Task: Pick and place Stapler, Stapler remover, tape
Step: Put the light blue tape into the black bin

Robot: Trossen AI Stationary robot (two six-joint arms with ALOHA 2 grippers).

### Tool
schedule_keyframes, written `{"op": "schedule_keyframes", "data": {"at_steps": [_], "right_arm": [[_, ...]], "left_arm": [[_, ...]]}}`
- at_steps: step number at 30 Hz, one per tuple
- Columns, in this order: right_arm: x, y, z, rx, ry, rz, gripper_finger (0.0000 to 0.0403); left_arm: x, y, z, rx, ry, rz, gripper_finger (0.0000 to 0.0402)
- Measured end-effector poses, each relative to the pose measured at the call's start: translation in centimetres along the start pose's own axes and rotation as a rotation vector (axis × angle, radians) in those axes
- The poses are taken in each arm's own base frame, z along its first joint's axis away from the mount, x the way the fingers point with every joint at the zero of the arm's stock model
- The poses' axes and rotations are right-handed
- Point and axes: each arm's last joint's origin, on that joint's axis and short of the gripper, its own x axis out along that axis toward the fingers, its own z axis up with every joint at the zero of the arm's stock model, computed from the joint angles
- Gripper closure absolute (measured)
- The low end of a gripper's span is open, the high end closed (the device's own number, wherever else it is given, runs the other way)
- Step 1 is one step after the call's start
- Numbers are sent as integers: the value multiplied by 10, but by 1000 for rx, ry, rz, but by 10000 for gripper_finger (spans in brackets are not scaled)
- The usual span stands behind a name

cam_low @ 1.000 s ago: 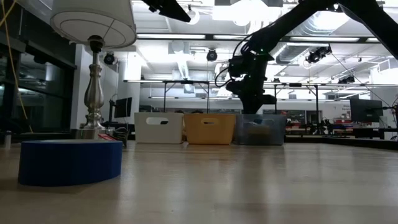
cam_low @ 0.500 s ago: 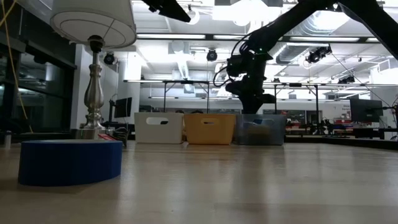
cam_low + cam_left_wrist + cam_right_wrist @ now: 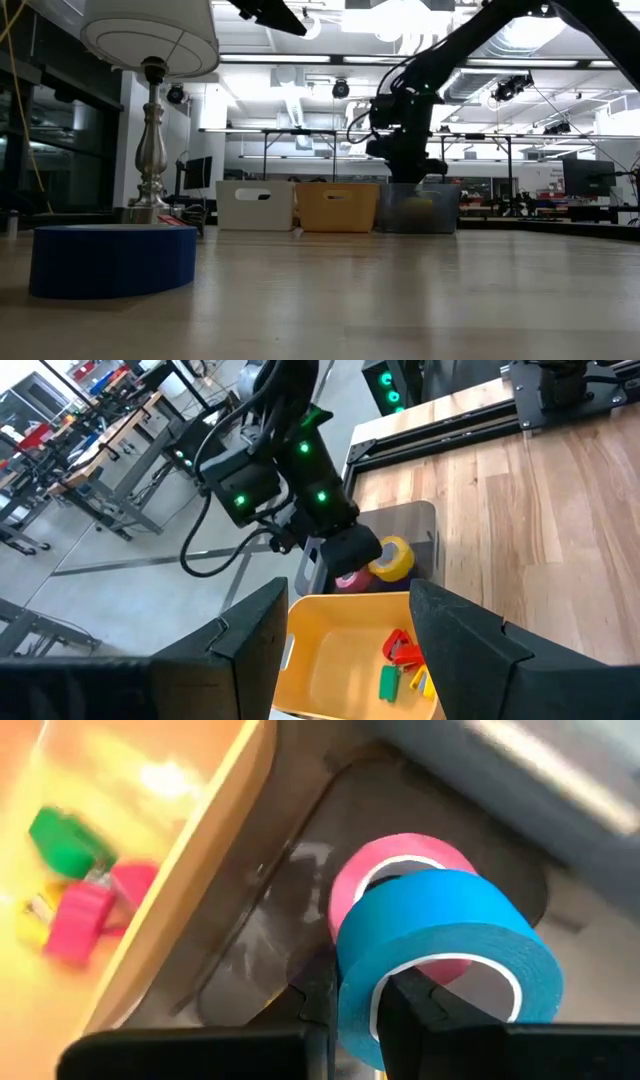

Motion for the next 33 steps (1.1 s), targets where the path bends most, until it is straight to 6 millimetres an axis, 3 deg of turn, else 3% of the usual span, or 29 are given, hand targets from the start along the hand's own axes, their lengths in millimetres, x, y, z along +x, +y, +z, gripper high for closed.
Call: {"op": "schedule_keyframes", "data": {"at_steps": [4, 20, 33], "right_arm": [[11, -1, 0, 6, -2, -11, 370], [7, 1, 5, -6, -54, 25, 369], [5, 4, 10, -17, -103, 71, 305]], "left_arm": [[0, 0, 0, 0, 0, 1, 195], [0, 0, 0, -1, -2, 1, 195], [0, 0, 0, -1, -2, 1, 195]]}}
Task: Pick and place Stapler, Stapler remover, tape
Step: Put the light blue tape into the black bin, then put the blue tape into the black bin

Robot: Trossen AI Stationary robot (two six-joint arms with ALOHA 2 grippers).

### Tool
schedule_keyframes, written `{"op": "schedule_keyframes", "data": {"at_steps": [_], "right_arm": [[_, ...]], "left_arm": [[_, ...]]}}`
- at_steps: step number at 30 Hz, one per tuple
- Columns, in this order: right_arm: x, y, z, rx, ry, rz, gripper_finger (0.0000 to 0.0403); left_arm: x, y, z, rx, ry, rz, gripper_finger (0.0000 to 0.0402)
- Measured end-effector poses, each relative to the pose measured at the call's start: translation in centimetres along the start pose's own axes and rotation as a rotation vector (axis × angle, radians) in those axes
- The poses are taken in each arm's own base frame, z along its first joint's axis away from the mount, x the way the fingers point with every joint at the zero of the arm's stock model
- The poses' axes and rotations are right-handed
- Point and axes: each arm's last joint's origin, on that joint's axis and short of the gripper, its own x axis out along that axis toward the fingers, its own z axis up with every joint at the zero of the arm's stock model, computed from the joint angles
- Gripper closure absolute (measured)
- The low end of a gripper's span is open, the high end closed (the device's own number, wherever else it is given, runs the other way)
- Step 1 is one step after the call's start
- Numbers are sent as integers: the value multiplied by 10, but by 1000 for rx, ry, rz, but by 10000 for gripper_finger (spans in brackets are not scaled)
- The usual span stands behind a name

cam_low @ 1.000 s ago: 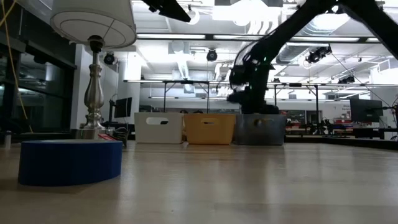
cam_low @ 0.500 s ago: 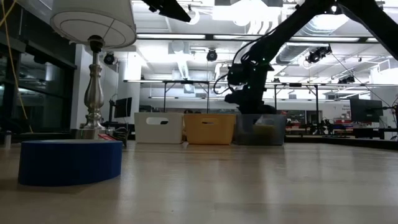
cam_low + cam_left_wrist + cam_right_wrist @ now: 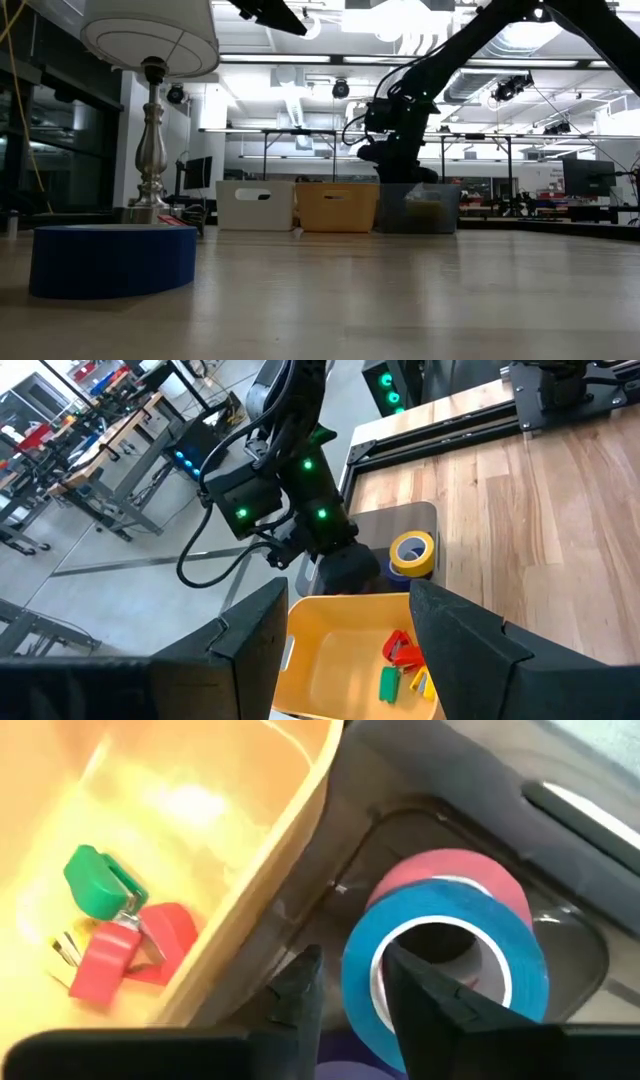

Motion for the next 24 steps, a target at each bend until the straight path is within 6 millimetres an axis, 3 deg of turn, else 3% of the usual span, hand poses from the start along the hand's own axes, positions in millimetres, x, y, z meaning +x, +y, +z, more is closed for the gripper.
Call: {"op": "schedule_keyframes", "data": {"at_steps": [10, 17, 24], "right_arm": [[-8, 1, 2, -47, -36, -12, 236], [-45, 4, 6, -91, -174, -64, 186], [-82, 9, 3, -129, -250, -28, 179]], "left_arm": [[0, 0, 0, -22, -1, -4, 195], [0, 0, 0, -26, 1, -4, 195], [0, -1, -2, -53, 19, -11, 195]]}}
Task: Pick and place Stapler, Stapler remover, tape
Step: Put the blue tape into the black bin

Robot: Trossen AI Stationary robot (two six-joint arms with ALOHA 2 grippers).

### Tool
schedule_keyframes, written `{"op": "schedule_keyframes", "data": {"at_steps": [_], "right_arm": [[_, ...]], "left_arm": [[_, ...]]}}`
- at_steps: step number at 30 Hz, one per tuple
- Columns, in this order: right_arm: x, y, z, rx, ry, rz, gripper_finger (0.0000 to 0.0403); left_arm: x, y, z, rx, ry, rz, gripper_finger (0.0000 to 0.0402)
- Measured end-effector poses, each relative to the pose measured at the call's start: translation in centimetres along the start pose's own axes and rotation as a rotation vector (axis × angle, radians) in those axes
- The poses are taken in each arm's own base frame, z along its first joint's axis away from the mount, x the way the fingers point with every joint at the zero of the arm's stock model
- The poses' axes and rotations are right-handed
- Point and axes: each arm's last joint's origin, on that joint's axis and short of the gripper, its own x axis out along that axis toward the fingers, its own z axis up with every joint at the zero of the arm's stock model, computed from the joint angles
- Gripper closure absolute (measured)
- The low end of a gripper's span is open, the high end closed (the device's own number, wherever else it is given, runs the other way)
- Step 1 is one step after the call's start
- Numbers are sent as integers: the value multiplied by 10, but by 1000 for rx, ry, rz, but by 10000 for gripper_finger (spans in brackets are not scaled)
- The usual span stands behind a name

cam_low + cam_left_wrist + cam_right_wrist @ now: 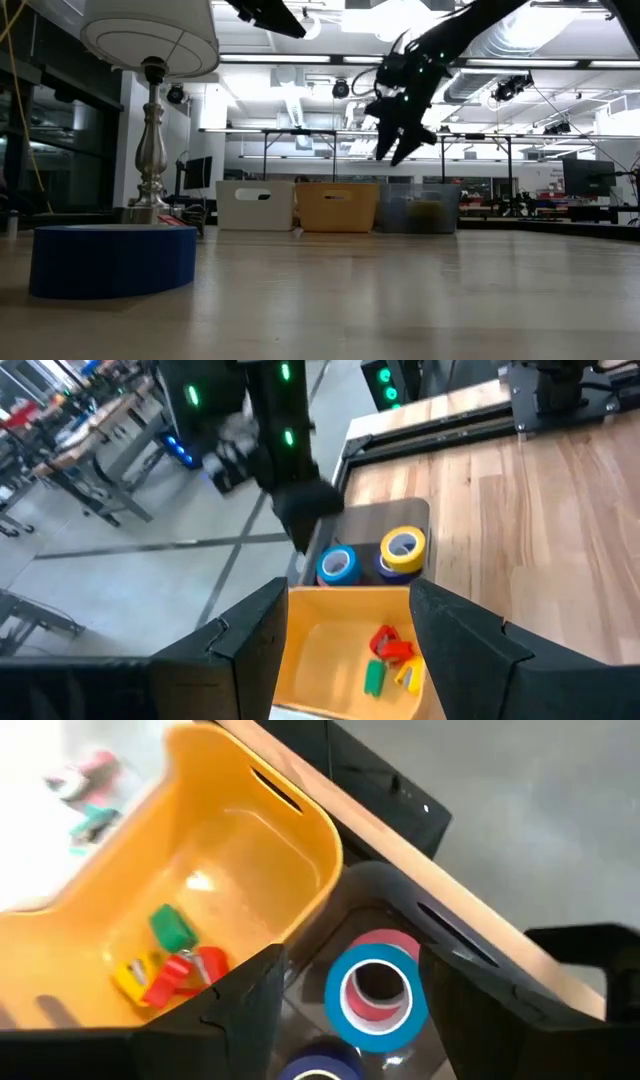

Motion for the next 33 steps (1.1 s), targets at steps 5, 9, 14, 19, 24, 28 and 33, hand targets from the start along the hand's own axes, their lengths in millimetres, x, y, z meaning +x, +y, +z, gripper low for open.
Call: {"op": "schedule_keyframes", "data": {"at_steps": [5, 9, 14, 19, 24, 28, 33], "right_arm": [[-22, 3, 2, -23, -46, 39, 179], [-37, 5, 3, -50, -85, 44, 178], [-51, 7, 3, -67, -119, 55, 178], [-62, 10, 3, -87, -145, 87, 178], [-69, 16, 2, -118, -157, 116, 178], [-74, 27, -1, -165, -166, 133, 178], [-82, 45, -5, -221, -181, 177, 178]], "left_arm": [[0, -2, -5, -35, 53, -19, 195], [0, -4, -10, -59, 97, -39, 195], [-1, -7, -16, -110, 154, -91, 195], [-3, -11, -22, -187, 220, -155, 195], [-7, -17, -29, -253, 305, -200, 195], [-11, -26, -31, -279, 359, -213, 195], [-16, -43, -31, -339, 420, -239, 195]]}}
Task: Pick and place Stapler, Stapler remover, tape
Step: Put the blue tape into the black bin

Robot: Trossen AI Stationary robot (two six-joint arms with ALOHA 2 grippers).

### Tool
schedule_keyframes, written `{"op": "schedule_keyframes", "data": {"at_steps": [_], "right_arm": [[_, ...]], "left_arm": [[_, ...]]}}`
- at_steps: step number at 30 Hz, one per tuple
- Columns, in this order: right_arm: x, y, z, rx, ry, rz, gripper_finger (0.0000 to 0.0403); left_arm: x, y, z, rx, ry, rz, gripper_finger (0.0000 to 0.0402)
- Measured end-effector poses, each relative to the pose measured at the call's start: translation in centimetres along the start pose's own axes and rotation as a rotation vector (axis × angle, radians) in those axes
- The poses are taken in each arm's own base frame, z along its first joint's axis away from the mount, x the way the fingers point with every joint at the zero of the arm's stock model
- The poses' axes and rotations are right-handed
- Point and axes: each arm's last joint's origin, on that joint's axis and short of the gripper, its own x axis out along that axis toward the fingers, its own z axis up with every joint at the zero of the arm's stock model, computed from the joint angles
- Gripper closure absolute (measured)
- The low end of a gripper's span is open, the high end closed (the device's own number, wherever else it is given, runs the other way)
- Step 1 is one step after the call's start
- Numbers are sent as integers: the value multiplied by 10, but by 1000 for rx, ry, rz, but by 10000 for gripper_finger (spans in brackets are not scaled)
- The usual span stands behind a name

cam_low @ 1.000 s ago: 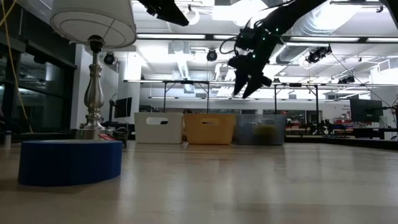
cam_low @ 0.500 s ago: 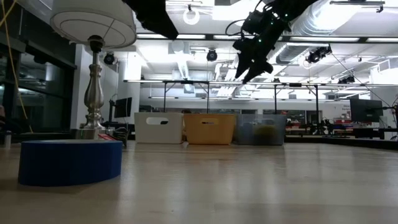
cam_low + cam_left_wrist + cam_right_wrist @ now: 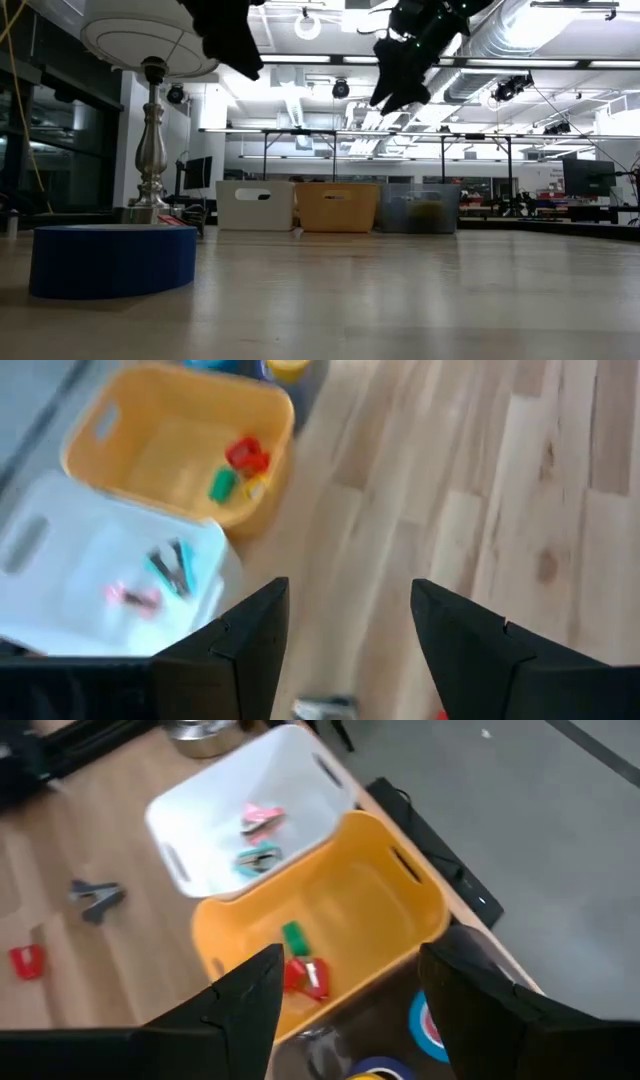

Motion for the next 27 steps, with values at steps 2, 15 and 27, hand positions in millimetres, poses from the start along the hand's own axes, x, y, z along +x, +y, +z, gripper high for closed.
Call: {"op": "schedule_keyframes", "data": {"at_steps": [2, 15, 27], "right_arm": [[-2, 9, 0, -27, -5, 18, 179], [-30, 58, -8, -120, 2, 41, 178], [-71, 103, -27, -80, 8, 20, 179]], "left_arm": [[0, -8, -5, -21, 35, 4, 195], [12, -78, -39, -17, 254, -31, 195], [55, -137, -68, 78, 426, -120, 195]]}}
